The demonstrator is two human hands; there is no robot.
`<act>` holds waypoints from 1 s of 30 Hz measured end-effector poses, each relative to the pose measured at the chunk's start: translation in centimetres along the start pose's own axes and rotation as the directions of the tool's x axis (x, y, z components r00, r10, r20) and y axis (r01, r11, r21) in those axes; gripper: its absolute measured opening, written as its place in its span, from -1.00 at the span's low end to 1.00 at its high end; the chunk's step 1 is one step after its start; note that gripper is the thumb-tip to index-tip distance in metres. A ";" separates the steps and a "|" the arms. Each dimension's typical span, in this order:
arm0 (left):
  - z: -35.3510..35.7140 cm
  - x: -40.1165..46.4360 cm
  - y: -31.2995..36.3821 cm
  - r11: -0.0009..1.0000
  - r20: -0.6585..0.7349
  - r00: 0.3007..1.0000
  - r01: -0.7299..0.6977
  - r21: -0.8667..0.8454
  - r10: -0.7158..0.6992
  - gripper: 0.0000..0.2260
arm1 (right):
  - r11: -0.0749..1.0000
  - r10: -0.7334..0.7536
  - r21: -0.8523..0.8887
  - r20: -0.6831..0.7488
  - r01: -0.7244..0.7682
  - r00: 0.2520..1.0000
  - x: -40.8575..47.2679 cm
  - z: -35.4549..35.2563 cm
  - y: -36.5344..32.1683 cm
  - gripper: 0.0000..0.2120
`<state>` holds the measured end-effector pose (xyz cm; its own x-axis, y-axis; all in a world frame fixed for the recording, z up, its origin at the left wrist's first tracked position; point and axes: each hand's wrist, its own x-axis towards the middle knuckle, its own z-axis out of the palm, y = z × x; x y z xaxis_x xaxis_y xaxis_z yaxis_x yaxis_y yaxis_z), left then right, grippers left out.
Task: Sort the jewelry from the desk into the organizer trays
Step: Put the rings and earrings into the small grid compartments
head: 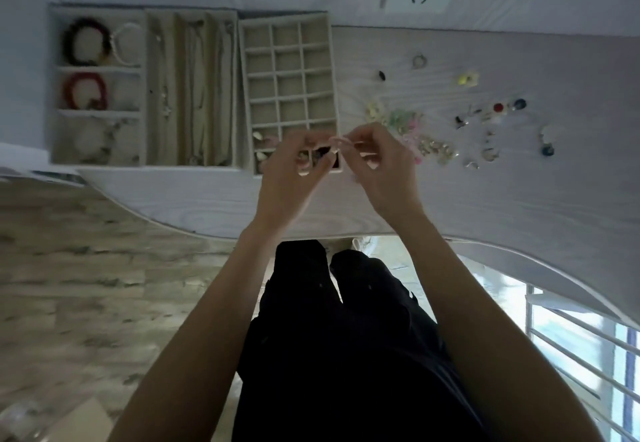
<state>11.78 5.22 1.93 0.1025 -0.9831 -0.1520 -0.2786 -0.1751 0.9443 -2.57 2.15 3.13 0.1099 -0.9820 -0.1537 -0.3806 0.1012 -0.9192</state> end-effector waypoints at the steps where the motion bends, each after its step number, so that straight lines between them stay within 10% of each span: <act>1: -1.1 0.0 -0.2 0.999 -0.013 1.000 -0.025 0.045 0.026 -0.85 | 0.988 -0.092 -0.127 0.000 0.091 0.996 0.2 1.0 -0.1 -0.91; 6: -6.8 1.7 -1.4 0.974 0.002 0.993 -0.114 0.194 0.116 -0.92 | 0.884 -0.259 -0.377 0.095 0.275 0.961 2.2 6.4 -1.2 -0.83; 14: -10.5 3.8 -1.8 0.966 0.073 0.984 -0.176 0.188 0.165 -0.89 | 0.995 0.034 0.086 0.237 -0.056 0.971 3.6 8.5 -2.1 -0.81; 22: -10.1 4.1 -6.3 0.571 0.130 0.877 -0.407 0.713 0.462 -0.93 | 0.949 -0.173 -0.238 0.160 0.208 0.972 4.6 9.2 -0.6 -0.86; 30: -11.0 3.3 -5.6 0.773 0.032 0.951 -0.270 0.574 0.309 -0.74 | 0.994 -0.070 -0.069 0.160 0.082 0.985 4.3 10.0 -1.1 -0.82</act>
<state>24.16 3.52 -0.71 -0.0188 -0.9903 0.1380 -0.7909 0.0991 0.6038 7.53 -0.55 -0.12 0.2818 -0.9485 -0.1447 -0.4324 0.0091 -0.9016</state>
